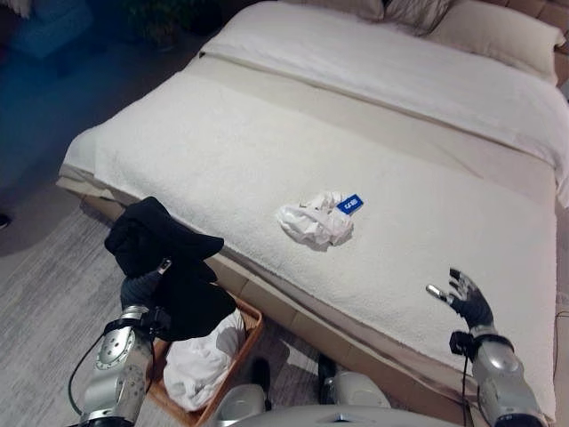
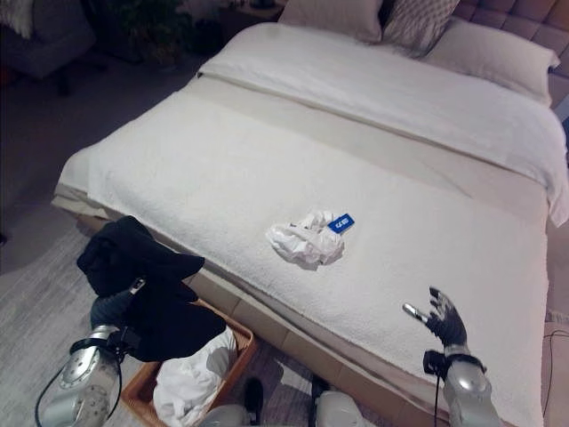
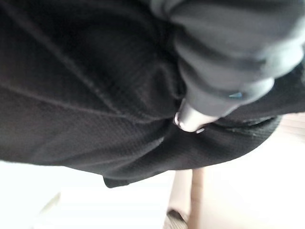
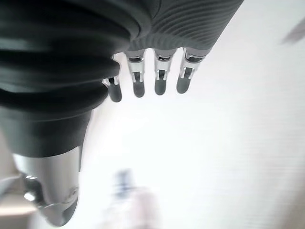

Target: Pick up clothes into the bucket

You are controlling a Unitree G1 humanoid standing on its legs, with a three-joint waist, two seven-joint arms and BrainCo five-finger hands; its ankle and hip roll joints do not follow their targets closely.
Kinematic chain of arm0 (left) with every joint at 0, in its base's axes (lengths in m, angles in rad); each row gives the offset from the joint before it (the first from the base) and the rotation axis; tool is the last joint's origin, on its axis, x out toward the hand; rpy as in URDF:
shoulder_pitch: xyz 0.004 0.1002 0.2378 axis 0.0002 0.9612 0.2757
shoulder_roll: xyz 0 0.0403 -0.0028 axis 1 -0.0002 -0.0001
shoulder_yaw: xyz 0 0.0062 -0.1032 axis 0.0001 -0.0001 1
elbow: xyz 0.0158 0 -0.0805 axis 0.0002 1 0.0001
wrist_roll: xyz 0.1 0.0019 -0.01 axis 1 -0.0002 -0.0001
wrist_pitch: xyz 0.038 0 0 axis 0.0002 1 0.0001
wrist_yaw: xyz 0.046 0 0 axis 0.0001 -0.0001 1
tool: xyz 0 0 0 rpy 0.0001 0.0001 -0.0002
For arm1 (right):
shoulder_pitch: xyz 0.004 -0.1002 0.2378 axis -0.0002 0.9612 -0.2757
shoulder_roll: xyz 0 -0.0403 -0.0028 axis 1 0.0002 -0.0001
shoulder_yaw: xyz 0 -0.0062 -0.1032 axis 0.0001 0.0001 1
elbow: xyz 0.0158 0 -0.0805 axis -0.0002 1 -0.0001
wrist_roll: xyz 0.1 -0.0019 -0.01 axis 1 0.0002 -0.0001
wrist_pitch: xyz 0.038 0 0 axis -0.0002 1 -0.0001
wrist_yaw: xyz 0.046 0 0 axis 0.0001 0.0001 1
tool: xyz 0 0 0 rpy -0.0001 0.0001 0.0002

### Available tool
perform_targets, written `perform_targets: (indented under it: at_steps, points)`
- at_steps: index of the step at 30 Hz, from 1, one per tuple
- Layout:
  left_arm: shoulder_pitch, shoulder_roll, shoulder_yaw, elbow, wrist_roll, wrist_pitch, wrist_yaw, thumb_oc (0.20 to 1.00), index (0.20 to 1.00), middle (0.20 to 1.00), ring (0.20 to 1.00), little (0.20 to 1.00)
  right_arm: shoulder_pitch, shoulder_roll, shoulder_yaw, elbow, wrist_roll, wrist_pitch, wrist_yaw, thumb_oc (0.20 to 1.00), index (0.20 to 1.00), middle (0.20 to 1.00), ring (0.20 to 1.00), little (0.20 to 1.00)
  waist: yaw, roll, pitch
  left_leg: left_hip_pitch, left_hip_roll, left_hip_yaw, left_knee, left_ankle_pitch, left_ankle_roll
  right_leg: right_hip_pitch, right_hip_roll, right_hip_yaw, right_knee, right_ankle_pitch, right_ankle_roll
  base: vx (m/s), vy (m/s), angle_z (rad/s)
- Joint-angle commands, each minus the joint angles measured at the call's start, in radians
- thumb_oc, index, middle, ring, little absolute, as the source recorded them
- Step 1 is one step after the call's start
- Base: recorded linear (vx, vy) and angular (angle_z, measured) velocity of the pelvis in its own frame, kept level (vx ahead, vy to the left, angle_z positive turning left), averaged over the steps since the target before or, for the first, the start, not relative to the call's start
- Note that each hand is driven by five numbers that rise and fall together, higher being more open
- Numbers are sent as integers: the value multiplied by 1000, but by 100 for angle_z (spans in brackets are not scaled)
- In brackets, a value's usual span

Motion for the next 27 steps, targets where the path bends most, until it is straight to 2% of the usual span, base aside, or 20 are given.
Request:
perform_targets:
  at_steps: [1, 4, 6, 11, 12, 13, 17, 20, 21, 22, 23, 27]
  points:
    - [1, 22, 78, -84, 62, -124, 33, 200, 200, 200, 200, 200, -21, -26, 12, 8, -43, -45, -39, 1000, 1000, 1000, 1000, 1000, -1, -26, -25, -97, -1, -37, 161, -92, -12, 5, -60, 12, 60, -34, 49, -84, 33, 8]
    - [-2, 42, 90, -3, 175, -146, 114, 200, 200, 200, 200, 200, -7, -19, 53, 130, -83, -47, -62, 1000, 1000, 1000, 1000, 1000, 4, -34, 29, -159, -1, -46, 213, -94, -12, -47, -66, 15, 97, -31, 46, -86, 29, 7]
    - [-5, 49, 92, 14, 201, -148, 135, 200, 200, 200, 200, 200, -6, -18, 57, 142, -88, -48, -66, 1000, 1000, 1000, 1000, 1000, 5, -37, 35, -170, -1, -48, 219, -94, -12, -55, -67, 13, 102, -31, 46, -63, 21, 2]
    - [-112, 108, 55, 240, 323, -165, 292, 200, 200, 200, 200, 200, -33, -18, 108, 193, -78, -75, -125, 1000, 1000, 1000, 1000, 1000, 8, -67, 120, -270, 7, -57, 292, -97, -15, -148, -74, 17, 167, -38, 42, -92, 7, 3]
    - [-114, 109, 54, 242, 323, -165, 293, 200, 200, 200, 200, 200, -34, -18, 107, 194, -78, -75, -125, 1000, 1000, 1000, 1000, 1000, 7, -68, 117, -274, 5, -57, 289, -92, -14, -152, -75, 16, 164, -34, 42, -90, 6, 6]
    - [-157, 132, 30, 303, 381, -160, 358, 200, 200, 200, 200, 200, -48, -15, 127, 195, -64, -92, -147, 1000, 1000, 1000, 1000, 1000, 5, -79, 148, -309, 7, -61, 319, -98, -13, -185, -76, 18, 196, -41, 40, -82, 16, 6]
    - [-235, 221, -32, 411, 551, -116, 472, 200, 200, 200, 200, 200, -79, -22, 158, 155, -24, -133, -192, 1000, 1000, 1000, 1000, 1000, -1, -98, 213, -395, 4, -61, 389, -106, -7, -265, -79, 19, 269, -55, 35, -106, 20, 5]
    - [-265, 246, -54, 439, 574, -108, 496, 200, 200, 200, 200, 200, -89, -37, 163, 121, 2, -150, -206, 1000, 1000, 1000, 1000, 1000, -4, -103, 242, -455, -3, -67, 441, -115, -1, -316, -81, 27, 314, -67, 30, -118, 42, 1]
    - [-316, 280, -85, 522, 604, -92, 523, 200, 200, 200, 200, 200, -95, -45, 171, 82, 42, -176, -220, 1000, 1000, 1000, 1000, 1000, -16, -107, 262, -511, -9, -69, 483, -124, 7, -370, -81, 36, 352, -73, 23, -92, 43, 3]
    - [-329, 286, -100, 532, 615, -87, 531, 200, 200, 200, 200, 200, -93, -47, 176, 61, 51, -182, -222, 1000, 1000, 1000, 1000, 1000, -21, -107, 262, -548, -12, -71, 507, -129, 9, -403, -81, 40, 369, -77, 20, -23, 43, 3]
    - [-330, 300, -112, 522, 634, -79, 538, 200, 200, 200, 200, 200, -84, -52, 182, 33, 60, -190, -221, 1000, 1000, 1000, 1000, 1000, -25, -106, 262, -567, -11, -77, 542, -168, 8, -423, -76, 49, 404, -112, 23, 26, 31, 3]
    - [-366, 351, -154, 591, 696, -52, 554, 200, 200, 200, 200, 200, -88, -73, 216, -2, 62, -202, -232, 1000, 1000, 1000, 1000, 1000, -40, -106, 262, -681, -7, -75, 630, -191, 18, -538, -66, 72, 474, -129, 13, -11, 44, -5]
